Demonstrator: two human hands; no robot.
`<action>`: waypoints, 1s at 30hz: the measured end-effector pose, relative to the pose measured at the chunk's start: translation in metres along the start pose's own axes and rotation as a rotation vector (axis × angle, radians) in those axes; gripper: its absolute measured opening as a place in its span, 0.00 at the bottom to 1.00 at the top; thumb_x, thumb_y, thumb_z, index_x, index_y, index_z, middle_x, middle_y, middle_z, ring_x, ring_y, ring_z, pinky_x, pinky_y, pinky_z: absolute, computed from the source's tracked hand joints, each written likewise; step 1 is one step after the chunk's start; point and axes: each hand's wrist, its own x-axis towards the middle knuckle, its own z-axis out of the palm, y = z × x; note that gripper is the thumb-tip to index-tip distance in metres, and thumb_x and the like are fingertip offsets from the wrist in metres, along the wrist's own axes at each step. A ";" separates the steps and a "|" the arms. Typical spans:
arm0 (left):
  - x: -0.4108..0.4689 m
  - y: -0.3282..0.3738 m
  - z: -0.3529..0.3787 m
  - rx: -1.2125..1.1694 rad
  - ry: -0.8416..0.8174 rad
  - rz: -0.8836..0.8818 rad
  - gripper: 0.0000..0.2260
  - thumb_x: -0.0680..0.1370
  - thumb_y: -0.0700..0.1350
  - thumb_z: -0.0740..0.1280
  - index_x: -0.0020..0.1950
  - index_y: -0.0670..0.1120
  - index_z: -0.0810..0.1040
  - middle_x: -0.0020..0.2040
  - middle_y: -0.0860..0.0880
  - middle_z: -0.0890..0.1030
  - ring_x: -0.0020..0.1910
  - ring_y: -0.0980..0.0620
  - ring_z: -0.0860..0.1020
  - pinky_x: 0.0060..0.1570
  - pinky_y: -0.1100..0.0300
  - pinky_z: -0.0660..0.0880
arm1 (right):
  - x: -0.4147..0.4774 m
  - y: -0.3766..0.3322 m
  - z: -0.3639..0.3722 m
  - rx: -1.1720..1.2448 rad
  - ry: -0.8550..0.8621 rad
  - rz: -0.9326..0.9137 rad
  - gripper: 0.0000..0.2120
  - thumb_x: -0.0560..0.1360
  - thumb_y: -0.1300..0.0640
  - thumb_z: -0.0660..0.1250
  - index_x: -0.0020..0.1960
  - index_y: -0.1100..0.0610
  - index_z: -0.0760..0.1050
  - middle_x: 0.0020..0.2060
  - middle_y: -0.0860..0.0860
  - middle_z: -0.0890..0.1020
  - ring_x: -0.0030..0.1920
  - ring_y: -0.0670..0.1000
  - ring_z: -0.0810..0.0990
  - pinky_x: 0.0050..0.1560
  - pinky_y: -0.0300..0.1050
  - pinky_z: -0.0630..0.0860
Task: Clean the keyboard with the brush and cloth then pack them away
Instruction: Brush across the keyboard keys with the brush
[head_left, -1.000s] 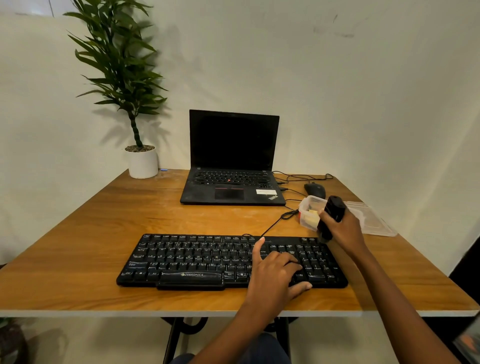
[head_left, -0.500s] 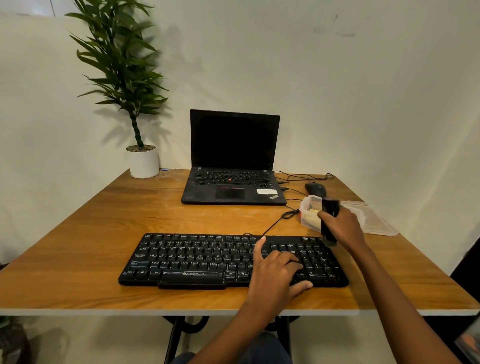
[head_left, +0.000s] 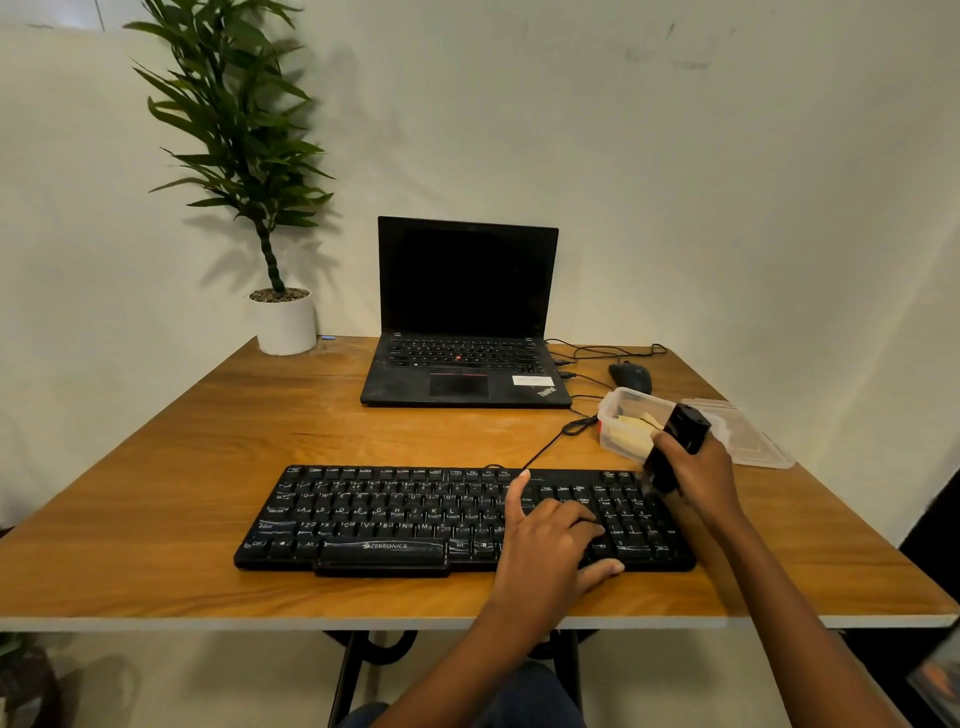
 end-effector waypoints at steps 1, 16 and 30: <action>0.000 0.000 0.000 0.002 -0.001 0.000 0.20 0.71 0.67 0.56 0.45 0.58 0.83 0.44 0.62 0.80 0.44 0.64 0.78 0.70 0.47 0.47 | -0.005 -0.001 -0.003 0.049 -0.006 0.024 0.15 0.76 0.60 0.64 0.63 0.60 0.70 0.47 0.53 0.76 0.44 0.49 0.77 0.35 0.35 0.74; 0.001 0.000 0.001 -0.017 0.024 -0.003 0.20 0.70 0.67 0.57 0.44 0.57 0.83 0.43 0.62 0.80 0.43 0.63 0.79 0.70 0.47 0.48 | -0.040 0.006 -0.041 0.025 -0.193 0.063 0.07 0.75 0.62 0.64 0.40 0.54 0.70 0.37 0.55 0.77 0.40 0.53 0.76 0.41 0.48 0.73; 0.001 -0.001 0.000 -0.006 0.002 0.003 0.19 0.71 0.66 0.57 0.45 0.57 0.83 0.43 0.61 0.80 0.43 0.62 0.78 0.70 0.47 0.48 | 0.027 -0.010 0.012 -0.036 0.016 -0.103 0.09 0.72 0.57 0.70 0.49 0.57 0.74 0.43 0.52 0.78 0.47 0.53 0.77 0.49 0.49 0.74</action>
